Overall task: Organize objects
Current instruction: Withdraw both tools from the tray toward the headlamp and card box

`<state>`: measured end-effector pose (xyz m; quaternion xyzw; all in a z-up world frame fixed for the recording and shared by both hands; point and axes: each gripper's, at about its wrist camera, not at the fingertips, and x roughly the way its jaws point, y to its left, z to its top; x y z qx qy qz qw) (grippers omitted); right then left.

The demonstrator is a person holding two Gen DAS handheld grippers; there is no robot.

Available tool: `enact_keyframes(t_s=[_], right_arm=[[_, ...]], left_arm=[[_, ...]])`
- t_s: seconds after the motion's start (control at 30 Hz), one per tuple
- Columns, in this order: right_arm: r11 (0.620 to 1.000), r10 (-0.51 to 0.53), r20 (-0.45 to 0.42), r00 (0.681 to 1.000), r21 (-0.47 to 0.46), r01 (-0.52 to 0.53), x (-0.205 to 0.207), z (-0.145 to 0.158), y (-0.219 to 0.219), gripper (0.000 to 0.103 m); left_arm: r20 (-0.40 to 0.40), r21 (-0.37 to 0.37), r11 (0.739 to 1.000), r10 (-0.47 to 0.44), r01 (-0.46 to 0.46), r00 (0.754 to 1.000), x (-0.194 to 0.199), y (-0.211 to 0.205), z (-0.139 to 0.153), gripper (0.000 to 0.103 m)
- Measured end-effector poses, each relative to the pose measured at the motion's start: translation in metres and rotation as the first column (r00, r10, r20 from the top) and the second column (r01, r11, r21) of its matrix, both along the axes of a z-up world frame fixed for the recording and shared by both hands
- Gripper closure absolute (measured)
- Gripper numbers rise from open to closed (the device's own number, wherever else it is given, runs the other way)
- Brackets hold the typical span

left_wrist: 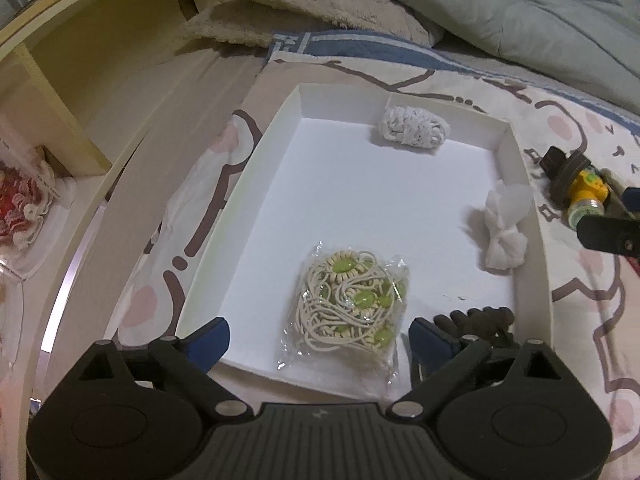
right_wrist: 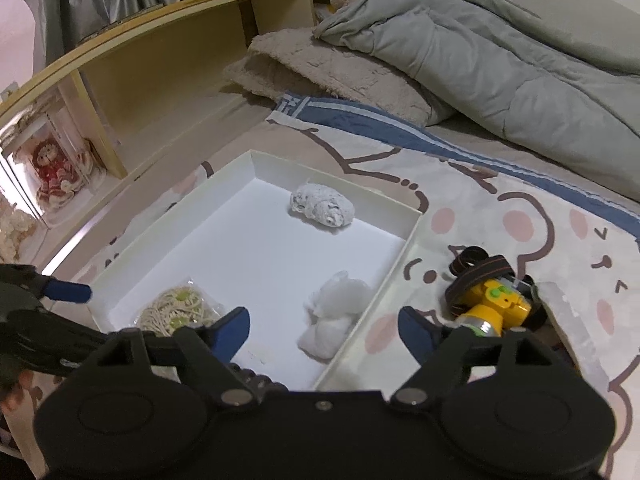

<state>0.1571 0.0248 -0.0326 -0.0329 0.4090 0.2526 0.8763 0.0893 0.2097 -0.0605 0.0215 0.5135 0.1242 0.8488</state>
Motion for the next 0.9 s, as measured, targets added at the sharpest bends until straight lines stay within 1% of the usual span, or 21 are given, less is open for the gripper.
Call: enact_keyframes(t_s=[0.2,0.37,0.7,0.9], right_arm=[[1.000,-0.017,0.019,1.000,-0.012,0.018,-0.009,0.004,-0.012,0.016],[0.999,-0.039,0.044,0.998,-0.003,0.040,-0.019,0.014,-0.025,0.013],[0.996,-0.062,0.080,0.995,-0.057,0.067,-0.034,0.020,-0.044,0.005],[0.995,-0.073,0.093,0.993,-0.056,0.079,-0.042,0.024,-0.056,0.004]], left_arm=[[0.059,-0.038,0.999,0.010,-0.008,0.998,-0.015,-0.004,0.017,0.002],[0.105,-0.036,0.999,0.005,-0.001,0.995,-0.026,-0.011,0.032,0.000],[0.149,-0.036,0.999,-0.010,0.016,0.989,-0.045,-0.025,0.052,0.000],[0.168,-0.037,0.999,-0.014,0.021,0.986,-0.053,-0.030,0.061,0.000]])
